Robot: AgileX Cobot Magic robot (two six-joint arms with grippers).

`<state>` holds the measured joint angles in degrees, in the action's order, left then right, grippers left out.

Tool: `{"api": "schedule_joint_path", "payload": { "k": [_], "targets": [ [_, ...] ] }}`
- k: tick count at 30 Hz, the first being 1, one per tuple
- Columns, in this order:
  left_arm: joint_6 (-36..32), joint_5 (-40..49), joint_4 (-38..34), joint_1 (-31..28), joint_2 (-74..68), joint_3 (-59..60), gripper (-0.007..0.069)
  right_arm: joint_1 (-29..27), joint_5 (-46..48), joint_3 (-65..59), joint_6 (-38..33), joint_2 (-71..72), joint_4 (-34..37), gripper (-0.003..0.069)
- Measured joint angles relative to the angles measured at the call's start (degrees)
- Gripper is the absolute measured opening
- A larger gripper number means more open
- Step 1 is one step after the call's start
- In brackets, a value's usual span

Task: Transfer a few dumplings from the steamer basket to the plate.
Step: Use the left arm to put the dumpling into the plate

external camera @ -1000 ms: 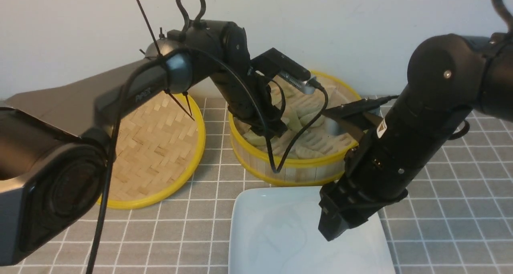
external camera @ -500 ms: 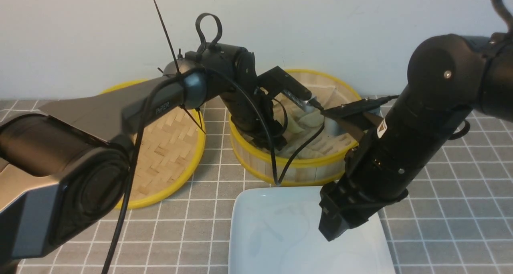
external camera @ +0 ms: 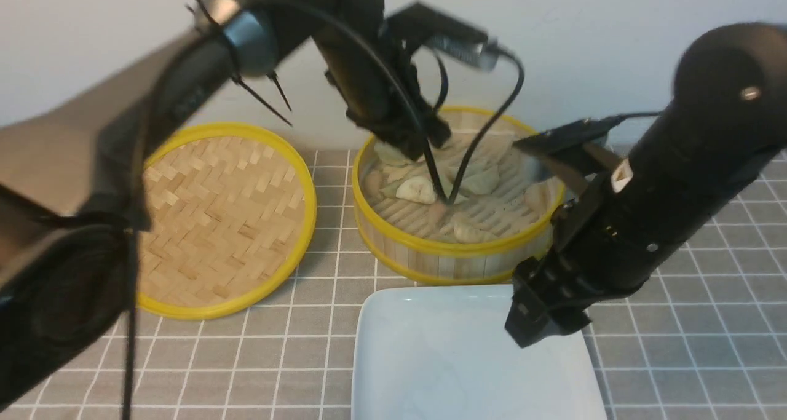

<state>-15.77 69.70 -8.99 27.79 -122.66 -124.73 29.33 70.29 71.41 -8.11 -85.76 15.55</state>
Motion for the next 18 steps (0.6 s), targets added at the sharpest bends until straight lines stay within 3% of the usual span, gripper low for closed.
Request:
{"api": "schedule_joint_path", "payload": {
  "k": [5,11,18],
  "targets": [
    [1.2,0.6,-6.4,0.8,8.5,11.6,0.0237,0.0,0.4,-0.3,3.6,9.0,-7.4,0.0432],
    [0.3,0.6,-8.8,7.6,9.2,28.6,0.0237,0.0,1.1,-4.9,10.4,22.3,-16.2,0.0412],
    [-0.1,-5.7,-5.8,12.4,3.4,30.9,0.0237,0.0,1.1,-12.9,15.9,33.7,-19.2,0.0410]
  ]
}}
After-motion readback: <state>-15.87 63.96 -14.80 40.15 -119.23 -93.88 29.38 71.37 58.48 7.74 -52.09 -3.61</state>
